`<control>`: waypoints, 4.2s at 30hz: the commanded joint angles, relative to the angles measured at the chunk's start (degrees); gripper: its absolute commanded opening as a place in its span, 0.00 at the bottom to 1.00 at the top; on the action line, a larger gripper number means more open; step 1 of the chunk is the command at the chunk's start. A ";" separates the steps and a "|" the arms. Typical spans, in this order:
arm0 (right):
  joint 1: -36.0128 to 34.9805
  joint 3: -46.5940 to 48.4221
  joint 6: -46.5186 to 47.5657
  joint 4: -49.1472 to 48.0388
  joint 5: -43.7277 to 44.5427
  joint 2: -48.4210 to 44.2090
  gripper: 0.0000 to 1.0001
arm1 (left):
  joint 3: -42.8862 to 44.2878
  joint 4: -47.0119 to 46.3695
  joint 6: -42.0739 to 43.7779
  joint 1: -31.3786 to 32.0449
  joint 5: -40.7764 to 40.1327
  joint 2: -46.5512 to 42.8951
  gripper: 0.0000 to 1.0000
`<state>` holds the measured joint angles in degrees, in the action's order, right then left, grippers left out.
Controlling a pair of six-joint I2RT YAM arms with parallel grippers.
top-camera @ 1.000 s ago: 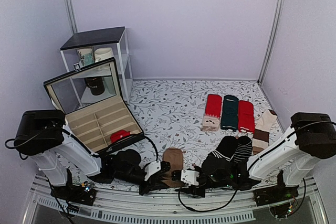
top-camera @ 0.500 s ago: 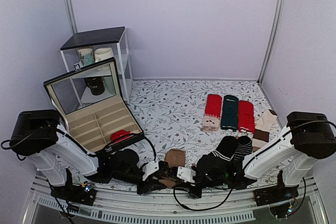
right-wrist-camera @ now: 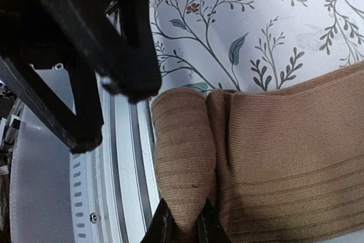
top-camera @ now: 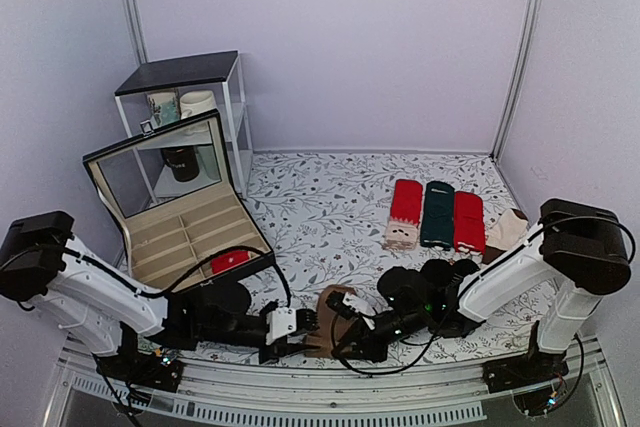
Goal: Roll the socks
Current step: Roll a pair of socks at the corner of the board.
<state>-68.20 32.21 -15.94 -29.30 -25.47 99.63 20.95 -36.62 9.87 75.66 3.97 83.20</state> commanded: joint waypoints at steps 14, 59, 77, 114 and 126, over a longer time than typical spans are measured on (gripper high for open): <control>2.97 3.12 -3.92 11.28 -10.06 7.42 0.02 | 3.58 2.20 2.96 3.27 -3.63 12.26 0.37; -19.97 -3.35 23.20 5.18 40.54 -9.11 0.51 | 12.63 22.38 -17.42 -6.84 18.99 21.74 0.00; -22.21 -3.72 9.68 10.42 51.04 -4.12 0.46 | 12.27 20.55 -17.08 -6.94 19.40 21.92 0.00; -15.19 -13.53 22.67 -13.85 33.10 -11.86 0.62 | 11.98 19.50 -17.25 -7.02 20.39 23.86 0.00; -14.63 -13.13 20.80 -16.47 32.48 -5.02 0.60 | 11.74 19.42 -17.42 -7.15 20.25 23.72 0.00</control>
<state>-83.18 18.37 6.00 -43.70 7.81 91.55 35.20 -28.25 -7.33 68.71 25.45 103.22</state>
